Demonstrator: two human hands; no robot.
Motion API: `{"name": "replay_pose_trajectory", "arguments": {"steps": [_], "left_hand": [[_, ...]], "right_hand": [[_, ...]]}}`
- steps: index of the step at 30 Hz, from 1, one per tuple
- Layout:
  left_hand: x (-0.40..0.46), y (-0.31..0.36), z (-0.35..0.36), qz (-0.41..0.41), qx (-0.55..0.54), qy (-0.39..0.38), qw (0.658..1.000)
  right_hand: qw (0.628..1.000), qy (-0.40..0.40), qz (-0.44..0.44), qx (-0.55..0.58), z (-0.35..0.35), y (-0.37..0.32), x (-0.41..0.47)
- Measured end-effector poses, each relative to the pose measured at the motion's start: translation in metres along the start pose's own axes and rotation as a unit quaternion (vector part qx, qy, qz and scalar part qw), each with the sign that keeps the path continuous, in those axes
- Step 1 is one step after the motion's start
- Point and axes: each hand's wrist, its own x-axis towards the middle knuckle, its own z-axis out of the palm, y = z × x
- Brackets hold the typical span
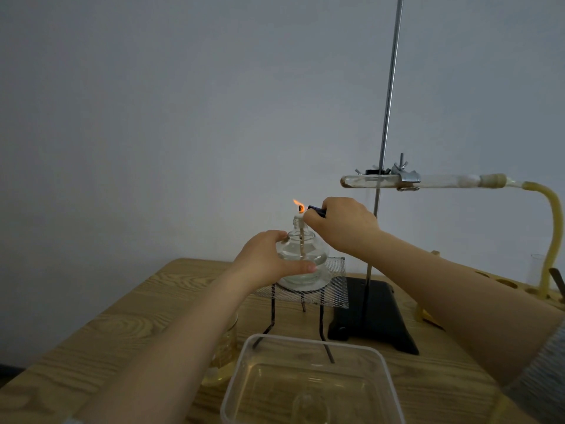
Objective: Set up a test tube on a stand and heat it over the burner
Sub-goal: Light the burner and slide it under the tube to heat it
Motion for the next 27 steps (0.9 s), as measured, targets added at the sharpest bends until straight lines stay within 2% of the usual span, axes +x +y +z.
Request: {"name": "replay_pose_trajectory", "arguments": {"steps": [27], "left_hand": [[-0.007,0.007,-0.004,-0.012,0.017,-0.012,1.0]], "right_hand": [[0.997,-0.011,0.032,0.07,0.009,0.023,-0.013]]}}
